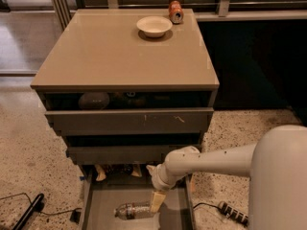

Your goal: Pick water bottle from bottom drawer and place on counter

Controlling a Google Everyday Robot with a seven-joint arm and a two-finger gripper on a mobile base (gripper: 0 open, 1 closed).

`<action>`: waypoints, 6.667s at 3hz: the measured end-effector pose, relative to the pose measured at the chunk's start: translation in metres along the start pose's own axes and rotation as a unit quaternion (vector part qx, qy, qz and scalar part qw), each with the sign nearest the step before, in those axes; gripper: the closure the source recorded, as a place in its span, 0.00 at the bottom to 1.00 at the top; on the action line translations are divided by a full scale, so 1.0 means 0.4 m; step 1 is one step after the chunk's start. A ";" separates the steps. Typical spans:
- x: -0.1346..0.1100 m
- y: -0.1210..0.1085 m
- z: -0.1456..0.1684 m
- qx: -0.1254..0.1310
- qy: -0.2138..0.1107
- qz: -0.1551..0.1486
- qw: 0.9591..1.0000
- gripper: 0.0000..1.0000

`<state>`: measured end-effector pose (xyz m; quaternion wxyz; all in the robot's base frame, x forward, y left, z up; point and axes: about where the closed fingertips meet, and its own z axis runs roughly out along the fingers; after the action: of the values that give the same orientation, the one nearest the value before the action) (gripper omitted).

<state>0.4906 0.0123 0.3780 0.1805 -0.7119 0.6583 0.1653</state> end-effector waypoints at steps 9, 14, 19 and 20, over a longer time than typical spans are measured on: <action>0.135 0.020 0.489 -0.081 -0.042 0.029 0.995 0.00; 0.055 -0.052 0.648 -0.045 -0.118 0.028 0.992 0.00; 0.055 -0.051 0.648 -0.045 -0.118 0.028 0.992 1.00; 0.056 -0.053 0.630 -0.043 -0.112 0.033 0.992 1.00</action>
Offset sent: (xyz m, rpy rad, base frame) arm 0.0102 0.0264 -0.1077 0.0476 0.1165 0.0343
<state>0.5141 0.1135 0.1465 0.2171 -0.6740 0.6492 0.2777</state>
